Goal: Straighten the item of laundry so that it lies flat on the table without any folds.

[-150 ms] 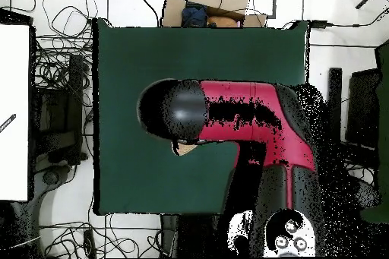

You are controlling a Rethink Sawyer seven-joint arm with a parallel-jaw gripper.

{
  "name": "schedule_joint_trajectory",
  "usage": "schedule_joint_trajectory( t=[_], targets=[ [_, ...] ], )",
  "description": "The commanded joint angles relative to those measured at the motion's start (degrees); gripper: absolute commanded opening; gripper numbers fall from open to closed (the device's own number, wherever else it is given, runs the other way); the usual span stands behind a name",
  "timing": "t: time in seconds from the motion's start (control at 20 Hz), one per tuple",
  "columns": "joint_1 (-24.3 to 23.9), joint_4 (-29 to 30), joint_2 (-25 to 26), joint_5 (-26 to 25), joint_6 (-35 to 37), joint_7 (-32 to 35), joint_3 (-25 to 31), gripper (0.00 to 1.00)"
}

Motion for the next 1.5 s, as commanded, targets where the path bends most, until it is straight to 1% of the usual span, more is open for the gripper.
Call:
schedule_joint_trajectory(
  t=[0.05,1.15,1.35,1.5],
  targets=[
    [0.42,2.87,1.42,-0.8,-2.5,-0.75,3.55,0.0],
    [-0.07,2.64,1.03,-0.04,-1.72,-1.58,3.77,0.0],
    [0.02,1.71,0.33,1.14,0.61,-1.22,3.9,0.0],
    [-0.28,0.16,0.79,1.87,2.44,-0.99,4.08,0.0]
  ],
)
